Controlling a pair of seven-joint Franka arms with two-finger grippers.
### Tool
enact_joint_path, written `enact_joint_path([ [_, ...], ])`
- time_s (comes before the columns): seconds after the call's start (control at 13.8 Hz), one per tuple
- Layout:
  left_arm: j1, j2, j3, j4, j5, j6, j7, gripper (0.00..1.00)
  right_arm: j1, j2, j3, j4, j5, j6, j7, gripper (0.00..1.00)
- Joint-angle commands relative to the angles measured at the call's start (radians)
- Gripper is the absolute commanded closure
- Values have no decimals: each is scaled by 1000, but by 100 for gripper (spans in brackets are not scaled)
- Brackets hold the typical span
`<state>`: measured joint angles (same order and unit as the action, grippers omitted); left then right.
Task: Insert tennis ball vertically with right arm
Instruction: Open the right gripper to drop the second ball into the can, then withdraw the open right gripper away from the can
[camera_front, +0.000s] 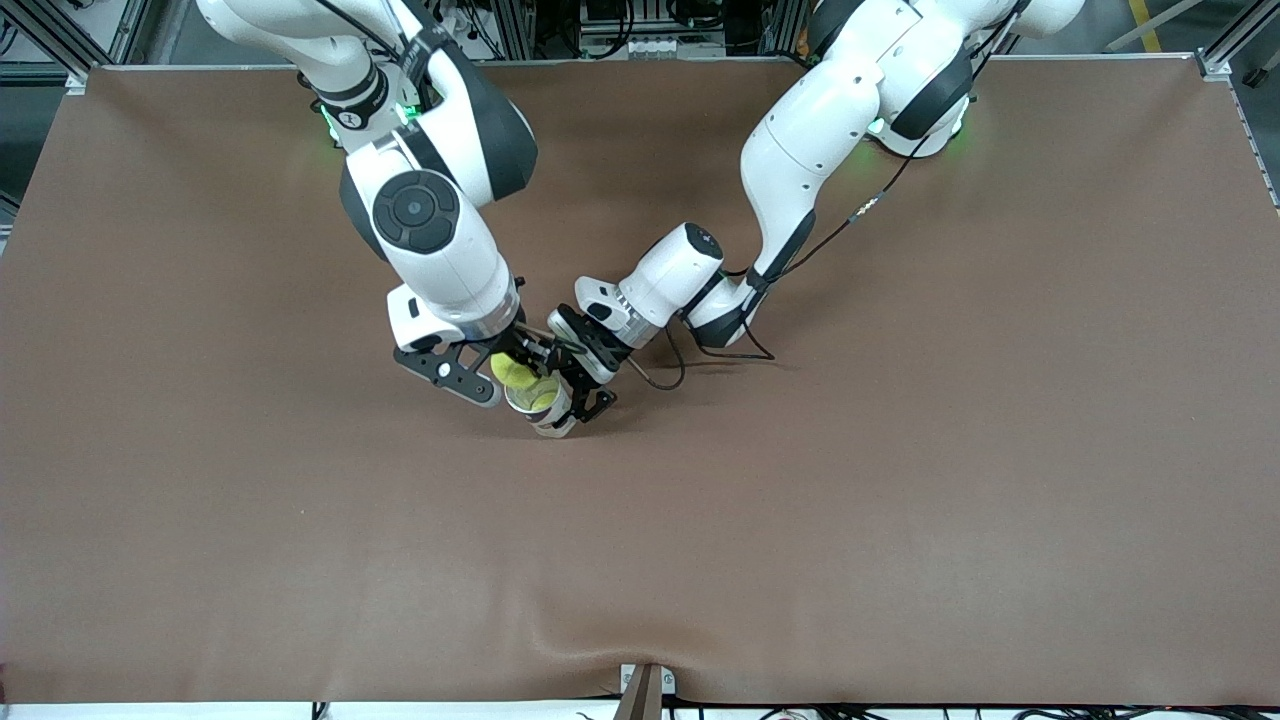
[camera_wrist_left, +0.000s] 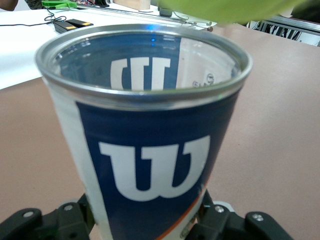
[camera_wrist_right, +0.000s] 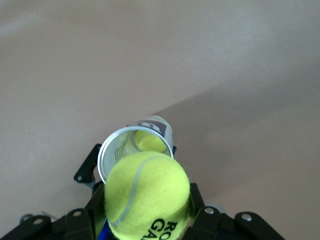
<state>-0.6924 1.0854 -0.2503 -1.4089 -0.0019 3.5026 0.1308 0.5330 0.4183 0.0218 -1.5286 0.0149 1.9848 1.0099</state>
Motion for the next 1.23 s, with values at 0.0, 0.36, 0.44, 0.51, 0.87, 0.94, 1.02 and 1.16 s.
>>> enact_joint_path([
  [0.0, -13, 21, 11, 28, -24, 9, -8, 23, 1, 37, 0, 44, -13, 12, 24, 87],
  [0.36, -13, 21, 11, 28, -24, 9, -8, 23, -2, 65, 0, 64, -29, 12, 42, 15],
  [0.44, -13, 21, 11, 27, -24, 9, -8, 23, 1, 65, -2, 64, -29, 12, 42, 0],
  [0.51, -13, 21, 11, 27, -24, 9, -8, 23, 1, 63, -2, 64, -36, 12, 42, 0],
  [0.87, -13, 21, 11, 27, -24, 9, -8, 23, -1, 56, 0, 65, -36, 5, 38, 0],
  [0.94, -13, 21, 11, 27, -24, 9, -8, 22, -4, 53, 0, 76, -35, -1, 33, 0],
  [1.02, -12, 21, 11, 27, -24, 9, -8, 21, -14, 42, 0, 91, -30, -21, 32, 0],
  [1.16, -12, 21, 11, 27, -24, 9, -8, 20, -21, 30, -3, 123, -35, -101, 9, 0],
])
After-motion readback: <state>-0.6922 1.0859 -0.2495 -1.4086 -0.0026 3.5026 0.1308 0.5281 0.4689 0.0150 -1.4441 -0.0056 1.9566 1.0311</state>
